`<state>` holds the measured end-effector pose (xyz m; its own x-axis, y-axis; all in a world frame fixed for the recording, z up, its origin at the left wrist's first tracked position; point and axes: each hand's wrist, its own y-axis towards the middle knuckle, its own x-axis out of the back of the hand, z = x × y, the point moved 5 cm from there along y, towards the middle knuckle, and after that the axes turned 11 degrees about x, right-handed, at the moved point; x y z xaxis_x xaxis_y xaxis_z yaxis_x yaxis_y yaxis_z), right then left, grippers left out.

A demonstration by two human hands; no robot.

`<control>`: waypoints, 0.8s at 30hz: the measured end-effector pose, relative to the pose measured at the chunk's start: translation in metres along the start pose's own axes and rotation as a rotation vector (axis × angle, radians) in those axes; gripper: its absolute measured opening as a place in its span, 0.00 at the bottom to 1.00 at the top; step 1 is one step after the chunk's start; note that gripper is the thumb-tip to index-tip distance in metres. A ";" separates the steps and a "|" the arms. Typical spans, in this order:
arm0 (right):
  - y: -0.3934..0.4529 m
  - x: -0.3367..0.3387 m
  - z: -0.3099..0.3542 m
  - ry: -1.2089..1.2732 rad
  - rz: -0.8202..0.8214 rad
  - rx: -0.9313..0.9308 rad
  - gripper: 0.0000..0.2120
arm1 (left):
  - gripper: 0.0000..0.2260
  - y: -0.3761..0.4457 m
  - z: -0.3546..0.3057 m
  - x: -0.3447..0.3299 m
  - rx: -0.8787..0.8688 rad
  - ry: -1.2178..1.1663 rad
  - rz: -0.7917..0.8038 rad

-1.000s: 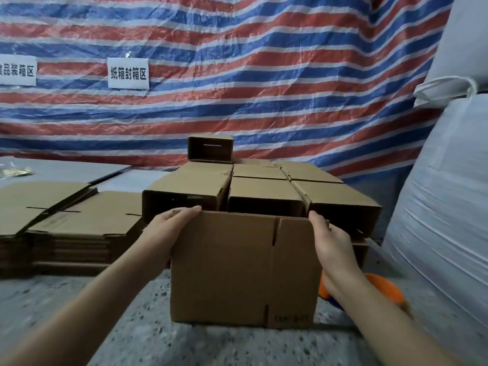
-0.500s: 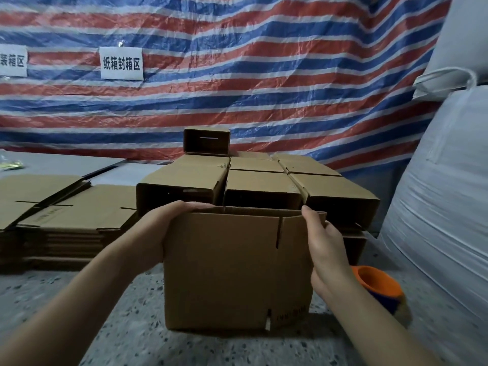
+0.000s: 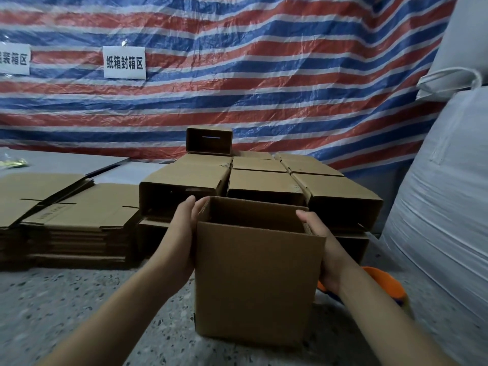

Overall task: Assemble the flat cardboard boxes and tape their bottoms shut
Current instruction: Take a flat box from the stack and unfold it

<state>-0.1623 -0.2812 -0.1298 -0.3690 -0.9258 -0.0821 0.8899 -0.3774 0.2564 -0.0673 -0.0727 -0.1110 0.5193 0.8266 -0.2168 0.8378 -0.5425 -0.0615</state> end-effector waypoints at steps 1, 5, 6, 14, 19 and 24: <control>0.000 0.000 -0.001 0.027 -0.004 0.012 0.26 | 0.22 0.001 0.001 0.003 -0.005 -0.022 0.013; 0.001 -0.004 -0.005 0.158 -0.048 0.056 0.28 | 0.23 0.003 0.009 -0.002 -0.033 0.009 0.046; 0.003 -0.004 -0.006 0.200 -0.063 0.047 0.29 | 0.22 0.003 0.011 -0.004 -0.030 0.005 0.038; 0.005 0.012 -0.034 0.342 -0.188 -0.012 0.30 | 0.23 0.012 0.040 0.004 0.023 -0.063 -0.079; 0.007 0.018 -0.042 0.345 -0.199 0.008 0.29 | 0.26 0.020 0.049 0.001 0.133 -0.170 -0.075; 0.012 0.022 -0.049 0.339 -0.170 0.064 0.24 | 0.22 0.025 0.051 0.002 0.130 -0.176 0.025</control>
<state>-0.1463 -0.3067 -0.1755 -0.3903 -0.8088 -0.4400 0.8013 -0.5337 0.2702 -0.0547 -0.0924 -0.1628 0.4926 0.7798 -0.3862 0.7902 -0.5868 -0.1770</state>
